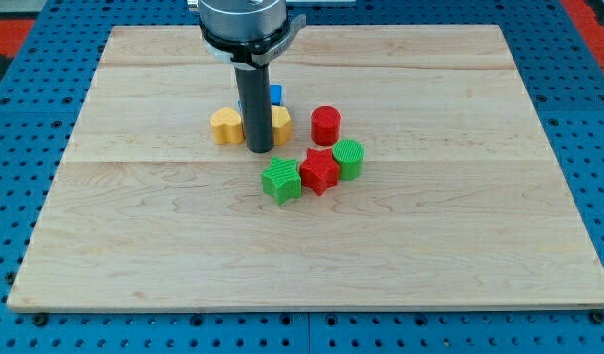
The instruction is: Push red circle on top of red star
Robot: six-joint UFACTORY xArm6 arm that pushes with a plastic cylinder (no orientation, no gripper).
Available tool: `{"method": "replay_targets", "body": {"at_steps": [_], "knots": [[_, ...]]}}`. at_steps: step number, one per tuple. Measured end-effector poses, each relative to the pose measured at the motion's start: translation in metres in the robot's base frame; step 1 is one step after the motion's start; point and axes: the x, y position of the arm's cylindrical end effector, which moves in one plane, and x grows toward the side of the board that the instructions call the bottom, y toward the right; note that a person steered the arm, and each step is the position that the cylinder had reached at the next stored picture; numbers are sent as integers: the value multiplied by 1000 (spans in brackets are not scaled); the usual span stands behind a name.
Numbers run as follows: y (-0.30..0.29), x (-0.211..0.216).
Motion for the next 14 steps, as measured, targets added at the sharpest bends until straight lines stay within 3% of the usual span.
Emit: {"method": "replay_targets", "body": {"at_steps": [1, 3, 4, 5, 6, 8, 10, 12, 13, 14], "knots": [[0, 4], [-50, 60], [-2, 91], [81, 82], [100, 83], [-12, 43], [-77, 59], [-63, 8], [-43, 4], [19, 16]]}}
